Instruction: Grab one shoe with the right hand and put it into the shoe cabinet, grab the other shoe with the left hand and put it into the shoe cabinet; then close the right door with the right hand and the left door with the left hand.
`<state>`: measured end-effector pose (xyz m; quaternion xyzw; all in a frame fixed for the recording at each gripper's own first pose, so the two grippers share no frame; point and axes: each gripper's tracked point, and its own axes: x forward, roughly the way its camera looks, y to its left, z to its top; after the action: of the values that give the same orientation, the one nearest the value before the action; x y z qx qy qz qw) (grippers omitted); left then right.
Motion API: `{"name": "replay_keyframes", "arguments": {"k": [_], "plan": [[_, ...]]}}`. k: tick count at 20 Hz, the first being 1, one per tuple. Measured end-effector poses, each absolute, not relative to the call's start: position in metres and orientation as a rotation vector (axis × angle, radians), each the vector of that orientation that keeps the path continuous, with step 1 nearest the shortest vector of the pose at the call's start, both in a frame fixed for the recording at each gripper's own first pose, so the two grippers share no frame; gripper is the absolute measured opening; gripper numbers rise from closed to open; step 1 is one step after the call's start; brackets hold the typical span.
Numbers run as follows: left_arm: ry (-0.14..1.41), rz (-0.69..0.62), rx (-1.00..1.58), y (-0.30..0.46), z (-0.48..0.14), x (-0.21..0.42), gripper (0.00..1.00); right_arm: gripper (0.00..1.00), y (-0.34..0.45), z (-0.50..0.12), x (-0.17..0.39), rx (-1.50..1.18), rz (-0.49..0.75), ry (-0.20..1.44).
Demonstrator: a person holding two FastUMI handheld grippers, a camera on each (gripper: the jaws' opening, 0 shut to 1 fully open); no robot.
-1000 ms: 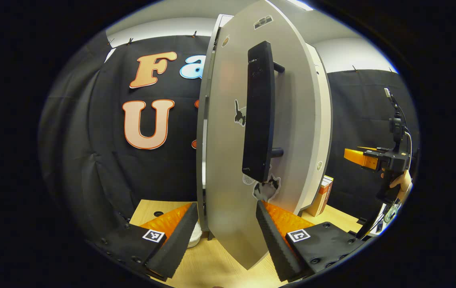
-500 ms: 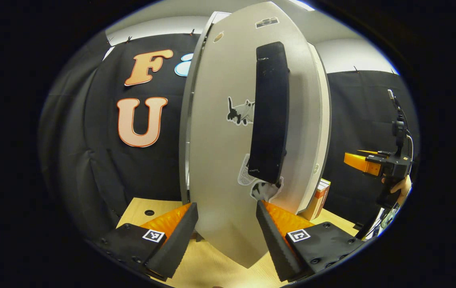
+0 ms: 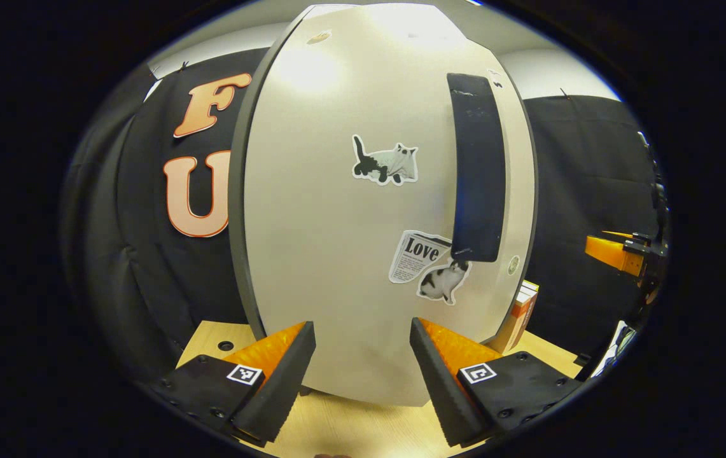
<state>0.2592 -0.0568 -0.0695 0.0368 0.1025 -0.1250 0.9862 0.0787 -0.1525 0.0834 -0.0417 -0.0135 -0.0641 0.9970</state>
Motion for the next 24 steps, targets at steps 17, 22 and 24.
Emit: {"name": "replay_keyframes", "arguments": {"k": [17, 22, 24], "plan": [[0.193, -0.151, 0.113, -0.085, -0.074, 0.324, 0.96, 0.93, -0.199, 0.068, 0.102, -0.029, -0.144, 0.0], [0.198, -0.115, 0.119, -0.092, -0.077, 0.337, 0.97, 0.93, -0.196, 0.073, 0.115, -0.026, -0.116, 0.006], [0.212, -0.106, 0.131, -0.092, -0.078, 0.337, 0.96, 0.93, -0.196, 0.078, 0.117, -0.024, -0.108, 0.013]]}}
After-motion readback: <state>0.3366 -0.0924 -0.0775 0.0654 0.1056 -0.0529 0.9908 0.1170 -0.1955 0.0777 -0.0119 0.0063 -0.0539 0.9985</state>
